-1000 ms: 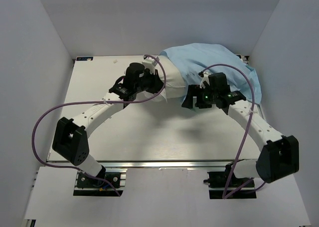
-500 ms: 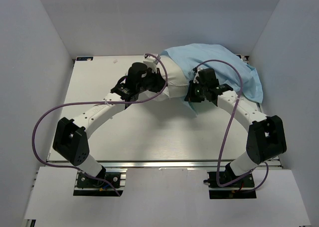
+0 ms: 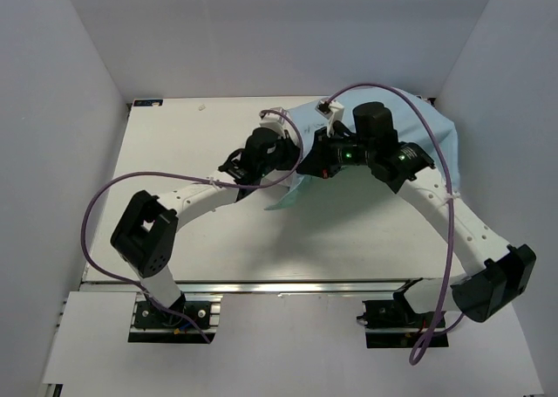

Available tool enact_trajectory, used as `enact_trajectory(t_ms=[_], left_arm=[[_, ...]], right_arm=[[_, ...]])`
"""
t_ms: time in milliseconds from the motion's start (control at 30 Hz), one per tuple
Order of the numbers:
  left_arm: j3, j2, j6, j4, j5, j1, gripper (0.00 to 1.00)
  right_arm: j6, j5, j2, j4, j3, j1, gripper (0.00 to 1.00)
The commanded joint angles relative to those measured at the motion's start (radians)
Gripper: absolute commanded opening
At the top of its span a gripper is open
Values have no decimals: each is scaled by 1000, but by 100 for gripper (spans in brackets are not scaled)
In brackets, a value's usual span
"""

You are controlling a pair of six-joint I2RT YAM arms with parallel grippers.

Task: Put the pillow into the pillowcase

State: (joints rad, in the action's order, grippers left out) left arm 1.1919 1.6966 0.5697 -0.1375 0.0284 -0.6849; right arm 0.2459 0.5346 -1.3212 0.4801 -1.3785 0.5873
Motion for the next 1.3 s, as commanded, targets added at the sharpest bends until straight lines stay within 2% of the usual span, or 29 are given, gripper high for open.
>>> enact_trajectory(t_ms=[0, 133, 233, 267, 367, 433, 467, 500, 533, 633, 733, 867, 900, 967, 1000, 1033, 1133, 1200, 1267], left_arm=[[-12, -3, 50, -80, 111, -42, 0], [-52, -34, 62, -60, 139, -42, 0], [-113, -84, 73, -41, 127, -42, 0], [-127, -103, 76, -22, 119, -42, 0], [-190, -193, 65, 77, 88, -42, 3], [-256, -297, 58, 142, 61, -42, 40], [-279, -337, 58, 179, 50, -42, 65], [-300, -379, 58, 234, 47, -42, 92], [-320, -462, 70, 265, 57, -42, 98], [-388, -616, 99, 344, 97, -42, 98], [-387, -679, 128, 432, 208, -42, 98], [-289, -654, 145, 516, 295, -22, 98], [-243, -608, 153, 529, 291, -10, 98], [-198, -553, 154, 527, 190, 74, 98], [-180, -499, 165, 527, 154, 106, 98], [-145, -471, 171, 523, 87, 170, 98], [-95, -378, 170, 472, 35, 232, 98], [-69, -333, 170, 447, 8, 251, 98], [-35, -267, 164, 425, -27, 260, 98]], right_arm=[[-46, 139, -13, -6, -10, 25, 0], [-71, 23, -64, 44, 54, 9, 0], [-91, 4, -70, 66, 99, 6, 22], [-102, 8, -69, 89, 104, 8, 42], [-146, -25, -35, 156, 96, 8, 66], [-163, -109, 26, 182, 87, 8, 79], [-166, -146, 49, 183, 78, 8, 87], [-168, -181, 69, 204, 64, 8, 89], [-166, -268, 107, 215, 50, 8, 89], [-140, -462, 148, 206, 1, 6, 89], [-120, -632, 116, 181, -63, -9, 89], [-128, -671, -33, 154, -206, -93, 89], [-138, -657, -123, 150, -246, -110, 89], [-154, -616, -229, 158, -396, -148, 89], [-178, -611, -340, 160, -450, -155, 89], [-191, -614, -395, 161, -558, -161, 89], [-231, -662, -603, 167, -738, -165, 89], [-235, -680, -717, 213, -787, -167, 88], [-208, -693, -746, 247, -739, -167, 84]])
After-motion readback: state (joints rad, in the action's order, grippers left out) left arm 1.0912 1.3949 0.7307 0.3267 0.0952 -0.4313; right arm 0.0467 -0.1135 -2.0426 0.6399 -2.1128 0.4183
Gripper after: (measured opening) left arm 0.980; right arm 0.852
